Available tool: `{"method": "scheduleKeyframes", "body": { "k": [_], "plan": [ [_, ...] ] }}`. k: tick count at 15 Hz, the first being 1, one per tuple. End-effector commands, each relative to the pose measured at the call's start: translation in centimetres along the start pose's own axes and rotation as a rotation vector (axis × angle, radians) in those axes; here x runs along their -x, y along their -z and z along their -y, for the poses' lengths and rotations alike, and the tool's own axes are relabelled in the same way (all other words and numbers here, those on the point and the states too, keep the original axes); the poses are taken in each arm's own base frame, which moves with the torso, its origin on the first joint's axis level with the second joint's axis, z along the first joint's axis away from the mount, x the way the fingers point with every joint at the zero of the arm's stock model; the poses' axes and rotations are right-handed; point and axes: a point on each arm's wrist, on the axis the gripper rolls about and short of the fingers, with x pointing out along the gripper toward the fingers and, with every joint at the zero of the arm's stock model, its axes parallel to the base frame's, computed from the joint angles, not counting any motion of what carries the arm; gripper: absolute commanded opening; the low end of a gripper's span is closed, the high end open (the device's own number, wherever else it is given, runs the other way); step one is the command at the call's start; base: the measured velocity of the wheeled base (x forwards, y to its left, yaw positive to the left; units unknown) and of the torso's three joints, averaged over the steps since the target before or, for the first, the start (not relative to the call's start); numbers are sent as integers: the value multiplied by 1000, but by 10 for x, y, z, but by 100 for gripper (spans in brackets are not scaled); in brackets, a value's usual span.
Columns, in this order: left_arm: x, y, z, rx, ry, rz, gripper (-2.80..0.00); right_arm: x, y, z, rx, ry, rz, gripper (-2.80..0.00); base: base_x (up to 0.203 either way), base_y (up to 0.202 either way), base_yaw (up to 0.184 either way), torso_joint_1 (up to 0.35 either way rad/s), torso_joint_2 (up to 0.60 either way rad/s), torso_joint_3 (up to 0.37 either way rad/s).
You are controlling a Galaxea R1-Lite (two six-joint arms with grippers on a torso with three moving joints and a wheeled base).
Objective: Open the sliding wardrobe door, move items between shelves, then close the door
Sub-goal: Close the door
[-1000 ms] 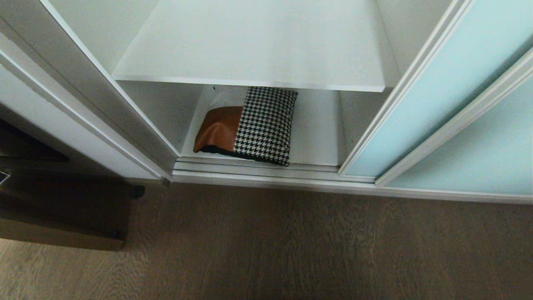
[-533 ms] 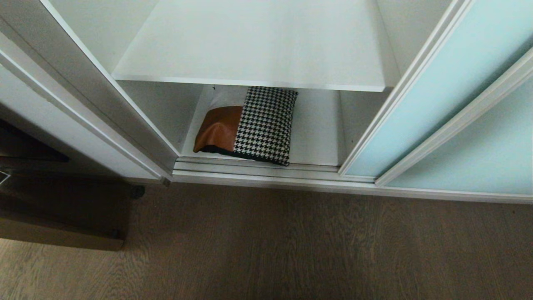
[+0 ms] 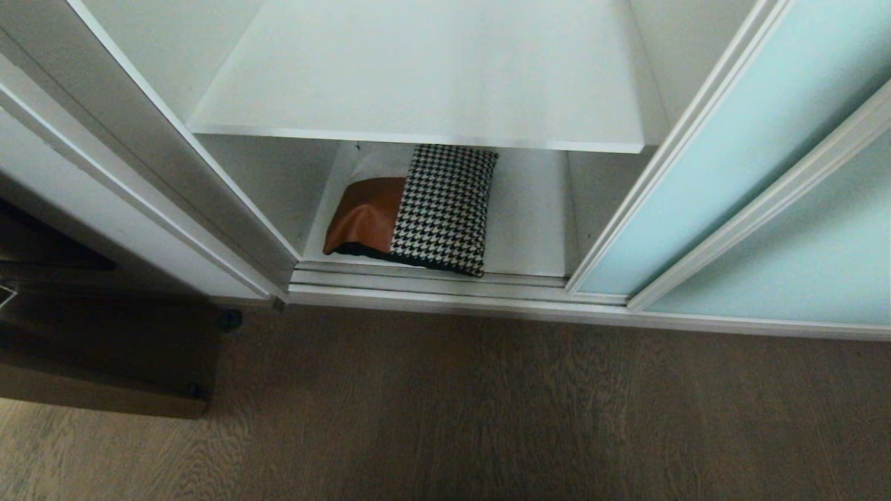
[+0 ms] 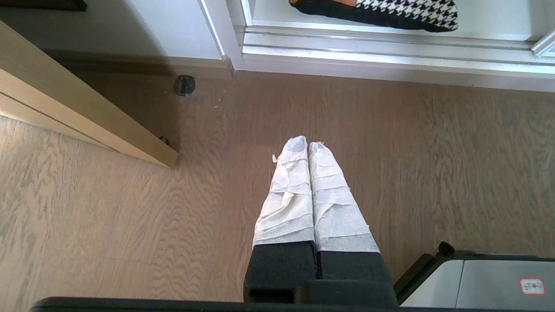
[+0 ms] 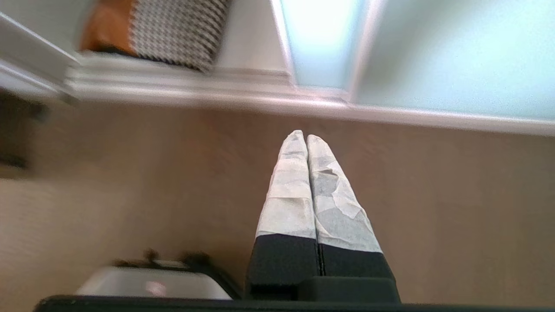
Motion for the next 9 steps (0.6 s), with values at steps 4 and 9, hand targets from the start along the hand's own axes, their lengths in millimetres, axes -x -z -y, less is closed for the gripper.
{"method": "scheduleKeyframes", "body": {
  "k": [4,9],
  "plan": [
    [0,0,0,-1,0,-3,-280,-69,-38,0,-83,66,-30,-280,0,0,0,0,0,0],
    [0,0,0,-1,0,-2,-280,-101,-57,16,-95,84,5,-280,0,0,0,0,0,0]
  ]
}}
